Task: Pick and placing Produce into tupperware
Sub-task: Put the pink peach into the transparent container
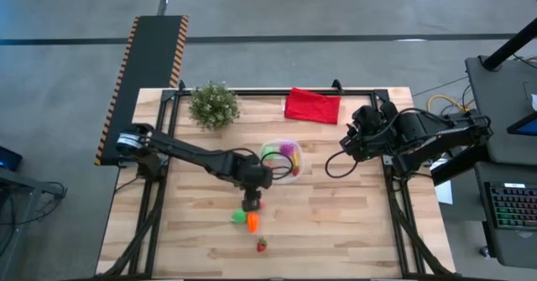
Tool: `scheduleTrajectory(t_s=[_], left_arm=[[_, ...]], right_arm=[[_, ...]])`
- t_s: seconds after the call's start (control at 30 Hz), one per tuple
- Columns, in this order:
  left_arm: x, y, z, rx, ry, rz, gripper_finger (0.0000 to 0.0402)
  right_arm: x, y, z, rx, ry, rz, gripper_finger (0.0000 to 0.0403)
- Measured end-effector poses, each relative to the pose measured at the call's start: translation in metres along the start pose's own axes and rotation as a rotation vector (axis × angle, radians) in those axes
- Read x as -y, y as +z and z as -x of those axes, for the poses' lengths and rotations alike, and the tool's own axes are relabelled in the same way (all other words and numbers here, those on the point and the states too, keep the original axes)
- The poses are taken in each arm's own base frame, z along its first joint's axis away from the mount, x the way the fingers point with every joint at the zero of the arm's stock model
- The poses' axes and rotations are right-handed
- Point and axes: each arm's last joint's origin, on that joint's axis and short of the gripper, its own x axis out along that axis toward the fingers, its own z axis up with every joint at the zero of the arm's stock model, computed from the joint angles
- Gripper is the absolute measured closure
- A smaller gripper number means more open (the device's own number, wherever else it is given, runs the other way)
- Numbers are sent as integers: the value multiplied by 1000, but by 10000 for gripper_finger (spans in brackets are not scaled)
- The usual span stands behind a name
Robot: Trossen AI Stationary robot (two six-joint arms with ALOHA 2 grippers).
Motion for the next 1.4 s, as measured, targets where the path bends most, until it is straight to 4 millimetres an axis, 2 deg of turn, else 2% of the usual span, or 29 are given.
scheduleTrajectory(t_s=[0.1,0.2,0.37,0.53,1.13,1.4], left_arm=[[7,-1,-7,-7,-4,105,228],[19,0,-11,28,-22,133,228],[37,-2,-10,62,-40,99,228],[49,-9,-11,91,27,58,228],[48,-34,-39,94,-36,97,228],[47,-39,-69,34,6,95,228]], right_arm=[[0,-1,0,-10,6,13,204],[0,-1,-1,-11,4,23,204],[0,-1,-1,-13,3,44,204],[0,-1,-1,-15,5,45,204],[-1,-2,-1,-28,13,62,204],[-1,-3,-1,-29,12,60,204]])
